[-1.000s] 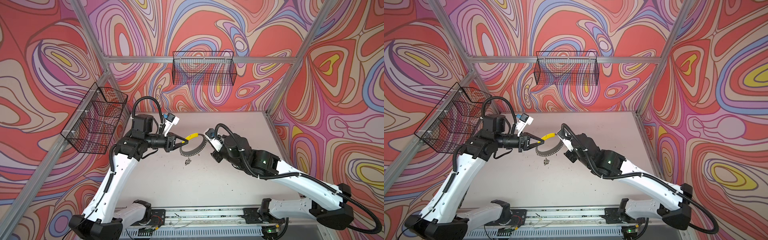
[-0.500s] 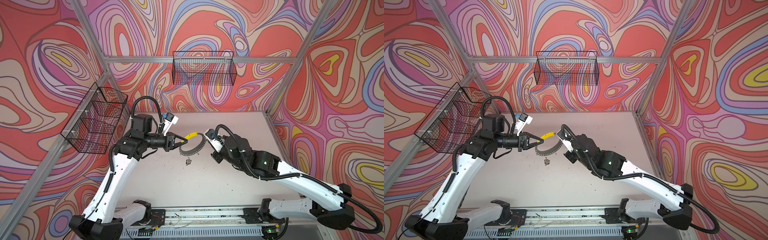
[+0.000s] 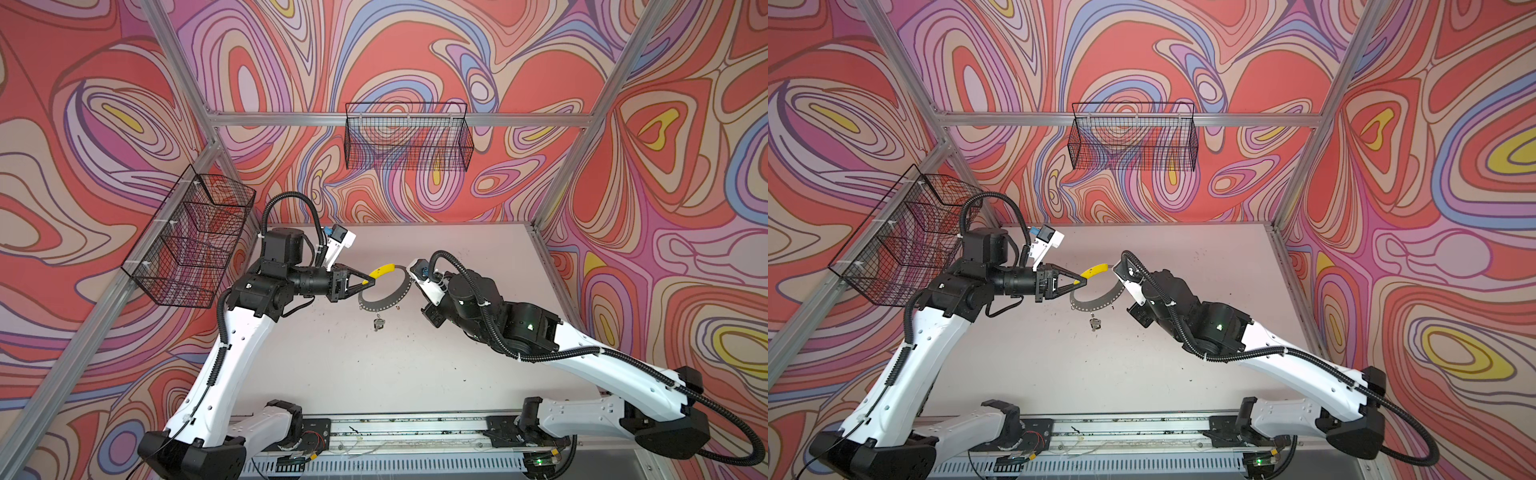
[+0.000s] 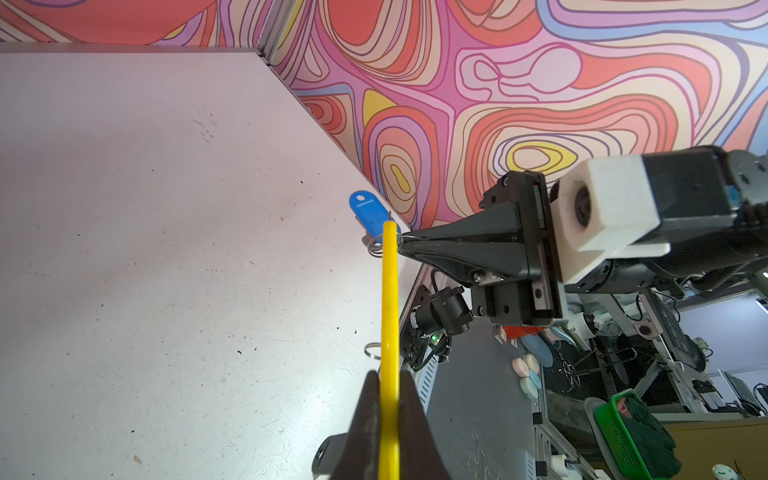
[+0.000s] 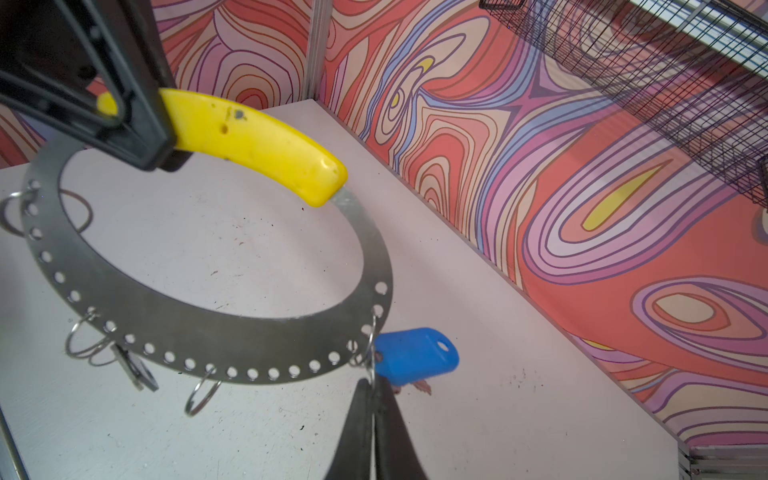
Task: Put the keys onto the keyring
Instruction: 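Bring the key's ring to the silver ring's open gap with the right gripper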
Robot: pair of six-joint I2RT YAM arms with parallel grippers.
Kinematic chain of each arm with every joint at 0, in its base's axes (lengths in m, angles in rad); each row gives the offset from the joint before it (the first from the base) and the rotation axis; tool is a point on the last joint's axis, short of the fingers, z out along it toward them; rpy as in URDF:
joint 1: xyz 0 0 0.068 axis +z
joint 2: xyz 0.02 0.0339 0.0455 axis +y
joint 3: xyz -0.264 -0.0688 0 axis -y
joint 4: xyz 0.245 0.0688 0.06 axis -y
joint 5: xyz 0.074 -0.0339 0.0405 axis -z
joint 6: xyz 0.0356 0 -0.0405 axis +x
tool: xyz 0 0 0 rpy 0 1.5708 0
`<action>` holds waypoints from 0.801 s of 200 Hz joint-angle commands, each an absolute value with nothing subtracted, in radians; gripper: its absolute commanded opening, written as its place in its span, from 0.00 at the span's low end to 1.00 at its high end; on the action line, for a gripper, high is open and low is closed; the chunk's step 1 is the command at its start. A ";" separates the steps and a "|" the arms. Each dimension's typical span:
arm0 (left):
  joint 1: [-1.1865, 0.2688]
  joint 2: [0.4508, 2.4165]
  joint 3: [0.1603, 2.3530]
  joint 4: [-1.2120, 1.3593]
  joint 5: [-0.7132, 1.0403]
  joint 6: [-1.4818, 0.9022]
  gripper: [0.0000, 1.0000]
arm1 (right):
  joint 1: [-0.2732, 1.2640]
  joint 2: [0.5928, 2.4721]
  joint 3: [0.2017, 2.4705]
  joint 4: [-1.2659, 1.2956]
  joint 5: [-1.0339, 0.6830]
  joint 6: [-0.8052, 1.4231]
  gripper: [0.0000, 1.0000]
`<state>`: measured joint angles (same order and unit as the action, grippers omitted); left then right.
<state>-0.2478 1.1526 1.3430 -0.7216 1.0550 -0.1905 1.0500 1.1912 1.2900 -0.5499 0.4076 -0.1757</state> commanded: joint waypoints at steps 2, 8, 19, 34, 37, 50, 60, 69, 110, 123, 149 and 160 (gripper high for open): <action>-0.240 1.135 1.350 -0.693 1.089 -0.198 0.00 | 1.062 1.183 1.279 -0.544 0.417 -0.196 0.00; -0.241 1.135 1.350 -0.692 1.087 -0.199 0.00 | 1.064 1.184 1.281 -0.545 0.419 -0.196 0.00; -0.241 1.135 1.350 -0.690 1.088 -0.201 0.00 | 1.068 1.186 1.281 -0.546 0.422 -0.196 0.00; -0.239 1.137 1.350 -0.690 1.086 -0.205 0.00 | 1.074 1.185 1.279 -0.550 0.428 -0.196 0.00; -0.239 1.137 1.351 -0.690 1.086 -0.205 0.00 | 1.075 1.185 1.278 -0.550 0.428 -0.196 0.00; -0.237 1.137 1.350 -0.686 1.087 -0.212 0.00 | 1.080 1.184 1.278 -0.552 0.433 -0.196 0.00; -0.236 1.138 1.347 -0.677 1.092 -0.220 0.00 | 1.085 1.184 1.276 -0.556 0.440 -0.198 0.00; -0.235 1.138 1.346 -0.668 1.096 -0.228 0.00 | 1.090 1.186 1.277 -0.561 0.448 -0.201 0.00; -0.232 1.129 1.336 -0.633 1.115 -0.254 0.00 | 1.109 1.194 1.267 -0.568 0.485 -0.210 0.00; -0.229 1.128 1.333 -0.624 1.124 -0.263 0.00 | 1.116 1.195 1.261 -0.565 0.499 -0.213 0.00; -0.225 1.129 1.333 -0.623 1.132 -0.265 0.00 | 1.130 1.198 1.259 -0.560 0.524 -0.218 0.00; -0.225 1.128 1.332 -0.621 1.135 -0.267 0.00 | 1.136 1.198 1.258 -0.560 0.536 -0.221 0.00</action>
<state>-0.2337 1.1484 1.3392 -0.6796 1.1011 -0.2520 1.1126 1.1934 1.2720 -0.5549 0.5110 -0.1993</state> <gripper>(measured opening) 0.080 0.047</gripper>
